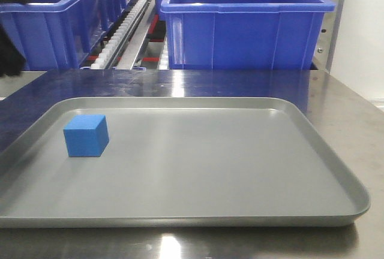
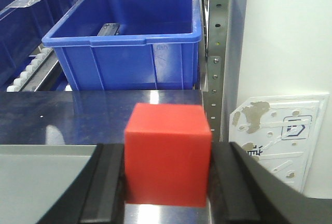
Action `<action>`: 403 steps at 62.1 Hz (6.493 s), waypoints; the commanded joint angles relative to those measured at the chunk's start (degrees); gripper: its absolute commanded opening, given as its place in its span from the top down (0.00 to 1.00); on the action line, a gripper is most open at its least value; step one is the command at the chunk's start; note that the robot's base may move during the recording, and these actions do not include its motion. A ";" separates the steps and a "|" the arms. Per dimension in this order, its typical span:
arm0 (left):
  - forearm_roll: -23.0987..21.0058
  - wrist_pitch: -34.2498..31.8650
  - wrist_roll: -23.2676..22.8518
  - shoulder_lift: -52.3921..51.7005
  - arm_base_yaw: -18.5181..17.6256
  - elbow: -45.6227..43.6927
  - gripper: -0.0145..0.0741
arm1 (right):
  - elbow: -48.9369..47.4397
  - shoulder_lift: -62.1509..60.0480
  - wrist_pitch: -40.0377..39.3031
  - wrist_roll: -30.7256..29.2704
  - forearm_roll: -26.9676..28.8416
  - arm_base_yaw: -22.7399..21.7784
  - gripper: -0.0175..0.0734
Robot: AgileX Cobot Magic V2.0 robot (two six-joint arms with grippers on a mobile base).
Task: Sort and place red and blue blocks on shelf
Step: 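Lower the open left gripper over the blue cube, then close the left gripper on the blue cube and lift it, then hold both cubes raised while the base starts backing away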
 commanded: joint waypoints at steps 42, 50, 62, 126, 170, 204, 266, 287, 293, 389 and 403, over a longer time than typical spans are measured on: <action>6.73 28.38 -17.55 22.78 -10.85 -29.79 0.20 | -1.75 0.54 -4.65 -0.51 -0.48 -0.39 0.72; 6.71 28.38 -17.55 23.35 -10.85 -29.79 0.20 | -1.75 0.54 -4.65 -0.51 -0.48 -0.39 0.72; 6.61 28.38 -17.55 24.59 -10.85 -29.79 0.20 | -1.75 0.54 -4.65 -0.51 -0.48 -0.39 0.72; 4.57 20.41 -17.22 25.57 -10.85 -23.91 0.20 | -1.75 0.54 -4.65 -0.51 -0.48 -0.39 0.72; 4.12 22.05 -17.46 25.35 -10.85 -23.91 0.69 | -1.75 0.54 -4.65 -0.51 -0.48 -0.39 0.72; -16.92 8.44 23.32 9.37 -7.92 -19.38 0.69 | -1.75 0.54 -4.65 -0.51 -0.48 -0.39 0.72; -15.33 -30.70 30.32 -40.81 18.26 23.13 0.69 | -1.75 0.54 -4.65 -0.51 -0.48 -0.39 0.72; -15.33 -30.70 30.32 -51.12 22.37 23.91 0.69 | -1.75 0.54 -4.65 -0.51 -0.48 -0.39 0.72; -15.33 -30.70 30.32 -51.77 22.37 23.91 0.69 | -1.75 0.54 -4.65 -0.51 -0.48 -0.39 0.72; -15.33 -30.70 30.32 -51.77 22.37 23.91 0.69 | -1.75 0.54 -4.65 -0.51 -0.48 -0.39 0.72; -15.33 -30.70 30.32 -51.77 22.37 23.91 0.69 | -1.75 0.54 -4.65 -0.51 -0.48 -0.39 0.72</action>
